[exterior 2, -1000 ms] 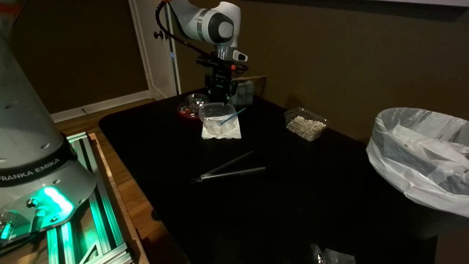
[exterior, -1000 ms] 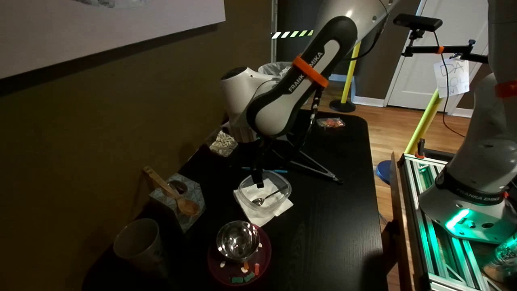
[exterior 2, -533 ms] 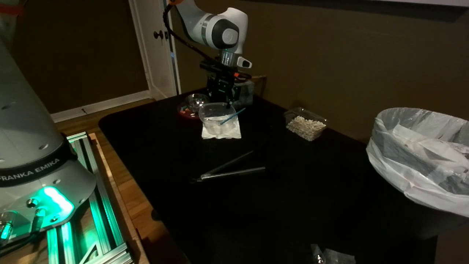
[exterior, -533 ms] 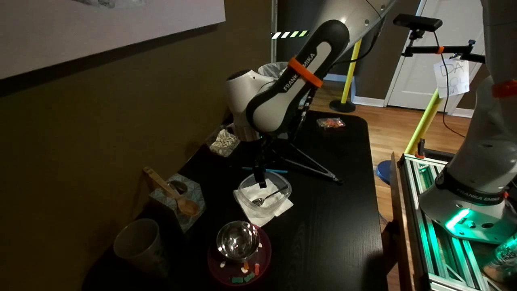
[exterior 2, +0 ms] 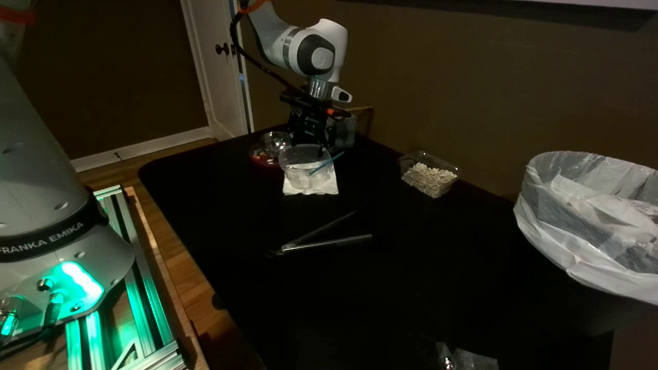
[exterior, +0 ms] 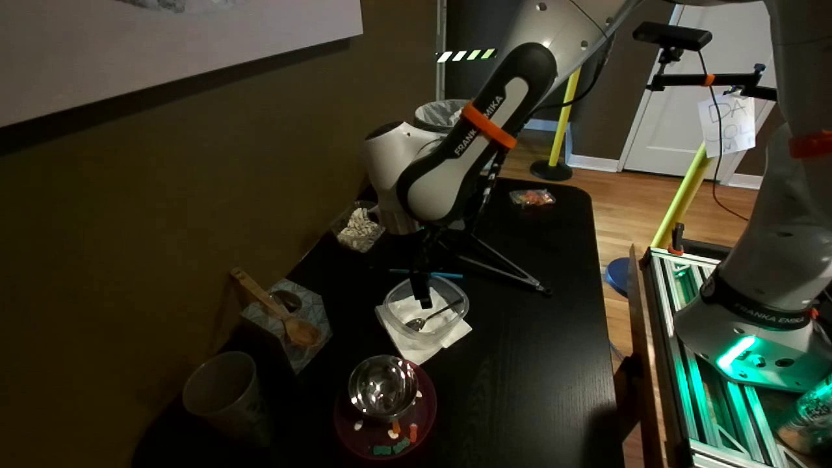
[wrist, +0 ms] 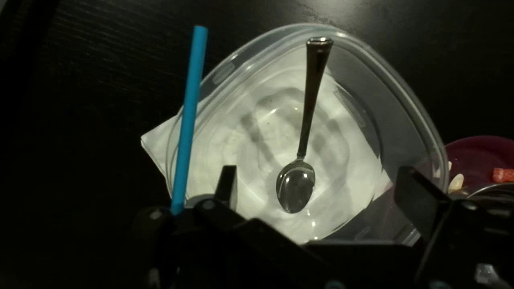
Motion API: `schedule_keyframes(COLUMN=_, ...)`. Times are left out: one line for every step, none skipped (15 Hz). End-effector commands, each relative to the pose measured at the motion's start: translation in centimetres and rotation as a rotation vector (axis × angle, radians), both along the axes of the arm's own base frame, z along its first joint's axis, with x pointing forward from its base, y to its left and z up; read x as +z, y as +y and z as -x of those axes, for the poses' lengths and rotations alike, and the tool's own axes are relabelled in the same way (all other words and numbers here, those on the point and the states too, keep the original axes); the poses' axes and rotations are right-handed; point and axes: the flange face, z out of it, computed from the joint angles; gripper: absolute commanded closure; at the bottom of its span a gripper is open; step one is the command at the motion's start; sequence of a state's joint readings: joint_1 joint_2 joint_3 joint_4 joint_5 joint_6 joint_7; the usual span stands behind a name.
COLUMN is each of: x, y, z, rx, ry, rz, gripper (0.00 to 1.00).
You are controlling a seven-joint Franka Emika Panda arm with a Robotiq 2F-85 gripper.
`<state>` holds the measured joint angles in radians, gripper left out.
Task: Use the spoon to transfer some contents from the right bowl to the silver bowl
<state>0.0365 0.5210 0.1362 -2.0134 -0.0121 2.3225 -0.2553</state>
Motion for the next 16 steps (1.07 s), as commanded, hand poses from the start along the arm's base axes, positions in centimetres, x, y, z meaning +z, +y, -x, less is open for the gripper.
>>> schedule_keyframes(x=-2.2, y=-0.5, z=-0.1, rx=-0.016, ry=0.023, rz=-0.006, gripper=0.0)
schedule_keyframes(x=-2.6, y=-0.6, z=-0.1, rx=-0.018, ry=0.027, rz=-0.009, gripper=0.0)
schedule_keyframes(x=-2.9, y=-0.6, z=-0.1, rx=-0.021, ry=0.03, rz=-0.01, gripper=0.02)
schedule_keyframes(x=-3.0, y=-0.6, z=-0.1, rx=-0.022, ry=0.029, rz=-0.014, gripper=0.02)
schedule_keyframes(x=-3.0, y=-0.6, z=-0.1, rx=-0.021, ry=0.027, rz=-0.015, gripper=0.03)
schedule_keyframes(x=-3.0, y=-0.5, z=-0.1, rx=-0.023, ry=0.025, rz=-0.012, gripper=0.06)
schedule_keyframes(x=-3.0, y=-0.5, z=-0.1, rx=-0.022, ry=0.027, rz=-0.008, gripper=0.08)
schedule_keyframes(x=-2.9, y=-0.6, z=-0.1, rx=-0.022, ry=0.029, rz=-0.004, gripper=0.13)
schedule_keyframes(x=-3.0, y=-0.6, z=-0.1, rx=-0.022, ry=0.031, rz=0.0, gripper=0.16)
schedule_keyframes(x=-3.0, y=-0.7, z=-0.1, rx=-0.021, ry=0.029, rz=0.001, gripper=0.25)
schedule_keyframes(x=-3.1, y=-0.8, z=-0.1, rx=-0.018, ry=0.031, rz=0.005, gripper=0.21)
schedule_keyframes(x=-3.2, y=-0.8, z=-0.1, rx=-0.016, ry=0.035, rz=0.013, gripper=0.24)
schedule_keyframes(x=-3.4, y=-1.0, z=0.0, rx=-0.017, ry=0.039, rz=0.022, gripper=0.22)
schedule_keyframes(x=-3.4, y=-1.1, z=0.0, rx=-0.02, ry=0.045, rz=0.03, gripper=0.22)
schedule_keyframes(x=-3.5, y=-1.3, z=0.1, rx=-0.021, ry=0.052, rz=0.03, gripper=0.21)
schedule_keyframes(x=-3.6, y=-1.4, z=0.2, rx=-0.025, ry=0.062, rz=0.033, gripper=0.21)
